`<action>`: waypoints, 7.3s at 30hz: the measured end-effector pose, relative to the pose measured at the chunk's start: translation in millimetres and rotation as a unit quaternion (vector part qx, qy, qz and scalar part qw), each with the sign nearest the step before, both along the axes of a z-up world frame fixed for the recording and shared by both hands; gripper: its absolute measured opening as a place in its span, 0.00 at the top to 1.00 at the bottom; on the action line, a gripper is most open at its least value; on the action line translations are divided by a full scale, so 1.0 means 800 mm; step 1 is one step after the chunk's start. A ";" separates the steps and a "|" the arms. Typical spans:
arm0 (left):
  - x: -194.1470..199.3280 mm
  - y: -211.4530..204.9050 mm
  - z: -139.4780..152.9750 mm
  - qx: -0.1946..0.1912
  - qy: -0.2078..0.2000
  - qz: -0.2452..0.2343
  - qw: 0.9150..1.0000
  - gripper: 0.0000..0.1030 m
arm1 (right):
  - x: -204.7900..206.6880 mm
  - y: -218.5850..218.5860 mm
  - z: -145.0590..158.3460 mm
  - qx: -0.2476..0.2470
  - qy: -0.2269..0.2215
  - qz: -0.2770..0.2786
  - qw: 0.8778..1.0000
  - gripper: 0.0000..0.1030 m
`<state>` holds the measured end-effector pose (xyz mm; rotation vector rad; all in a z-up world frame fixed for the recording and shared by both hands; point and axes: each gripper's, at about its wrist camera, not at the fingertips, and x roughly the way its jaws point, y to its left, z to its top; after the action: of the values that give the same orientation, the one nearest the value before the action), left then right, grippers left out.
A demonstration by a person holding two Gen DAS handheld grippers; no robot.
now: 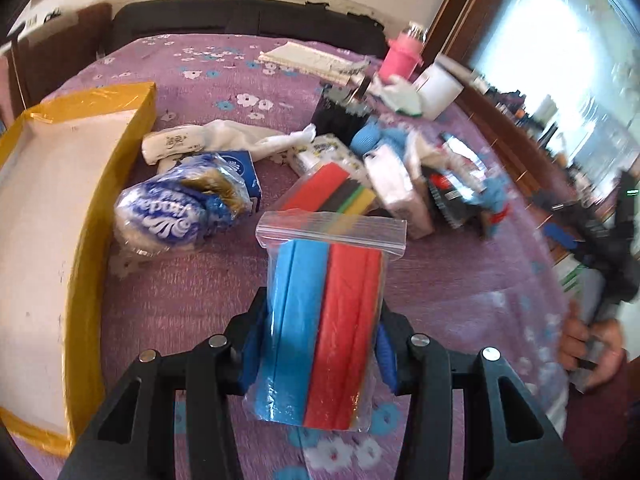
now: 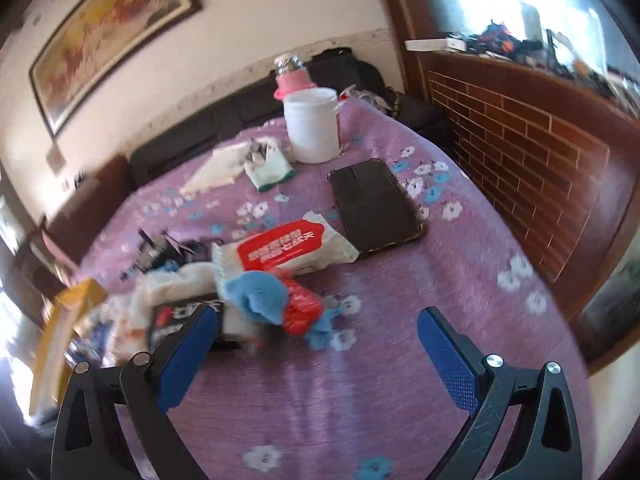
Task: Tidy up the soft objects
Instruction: 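Grasp the sponge bag with left tool while right tool grasps blue cloth, then release both items into the yellow tray and withdraw both tools, then grasp blue-white bag with left tool while right tool grasps striped sponge bag, then drop both held bags into the yellow tray, then grasp the blue Vinda tissue pack with the left tool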
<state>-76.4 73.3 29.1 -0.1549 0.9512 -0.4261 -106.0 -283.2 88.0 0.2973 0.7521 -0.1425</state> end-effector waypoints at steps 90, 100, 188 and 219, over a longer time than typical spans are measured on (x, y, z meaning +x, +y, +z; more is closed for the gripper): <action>-0.063 0.067 0.041 0.021 -0.040 -0.010 0.999 0.23 | 0.009 0.228 -0.011 0.047 0.125 0.258 0.957 0.35; -0.020 -0.007 -0.012 0.129 -0.003 -0.038 0.991 0.16 | -0.007 0.172 -0.026 0.107 0.128 0.205 0.964 0.35; -0.021 0.216 0.070 -0.013 -0.081 0.180 0.980 0.19 | 0.130 0.339 -0.038 0.036 0.132 0.235 0.962 0.31; -0.053 0.054 0.021 0.030 -0.031 0.046 0.998 0.19 | 0.017 0.142 -0.020 0.088 0.094 0.172 0.977 0.21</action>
<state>-119.0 116.4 46.2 -0.1303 0.8917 -0.3149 -92.7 -169.8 72.2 0.3188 0.9944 0.2281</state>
